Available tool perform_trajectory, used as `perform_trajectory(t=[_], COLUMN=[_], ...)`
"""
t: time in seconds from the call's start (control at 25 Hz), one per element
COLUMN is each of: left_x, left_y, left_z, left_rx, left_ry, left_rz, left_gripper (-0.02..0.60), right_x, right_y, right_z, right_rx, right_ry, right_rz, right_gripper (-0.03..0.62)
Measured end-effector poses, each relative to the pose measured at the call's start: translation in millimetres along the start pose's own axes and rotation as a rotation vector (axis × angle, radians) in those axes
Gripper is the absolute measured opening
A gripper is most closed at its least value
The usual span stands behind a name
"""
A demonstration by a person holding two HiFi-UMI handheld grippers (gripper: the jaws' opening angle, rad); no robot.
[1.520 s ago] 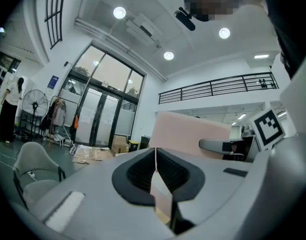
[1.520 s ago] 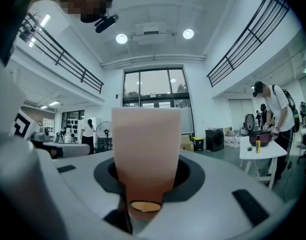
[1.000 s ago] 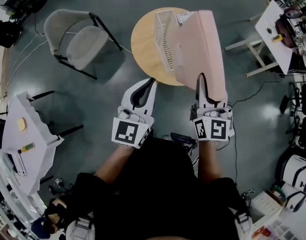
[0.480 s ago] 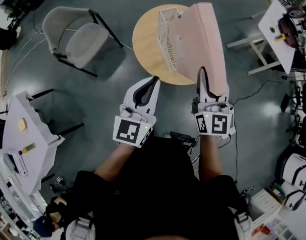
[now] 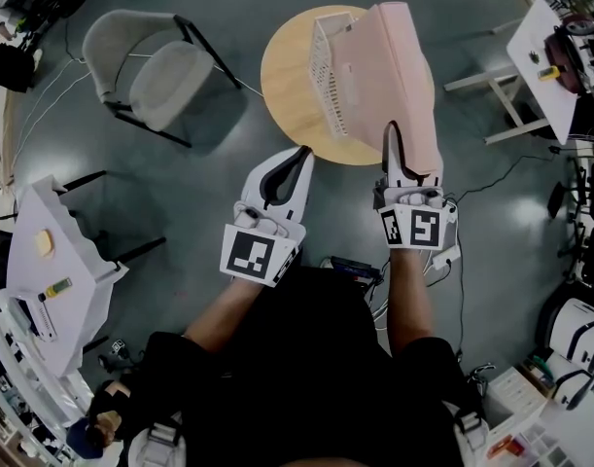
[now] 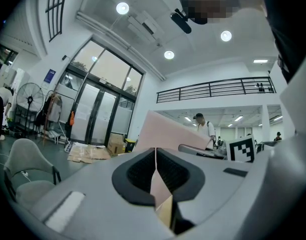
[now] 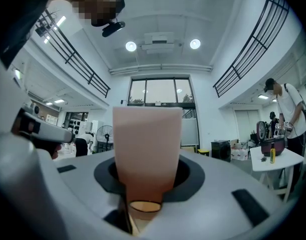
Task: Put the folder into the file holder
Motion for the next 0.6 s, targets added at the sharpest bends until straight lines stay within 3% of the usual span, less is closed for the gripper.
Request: perform_trajectory(t=[0.6], left_x=[-4.7], left_y=[6.2], left_z=[-1.2], left_rx=[0.001], left_ry=[-0.010], left_rz=[-0.004], left_gripper=[0.012], right_x=[7.0], right_y=[15.8], right_z=[-36.8], right_rx=[-0.045], right_ry=[0.014], right_rz=[-0.003], right_gripper=[0.123])
Point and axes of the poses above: the fingertips, and each gripper's own axes: y forward along the fingers, x to its right, z out of its top, the point moved 5 cm from there along -y, backward along the fingers, and after that the axes turned 1 degree about -z, right-handed, at the moved point
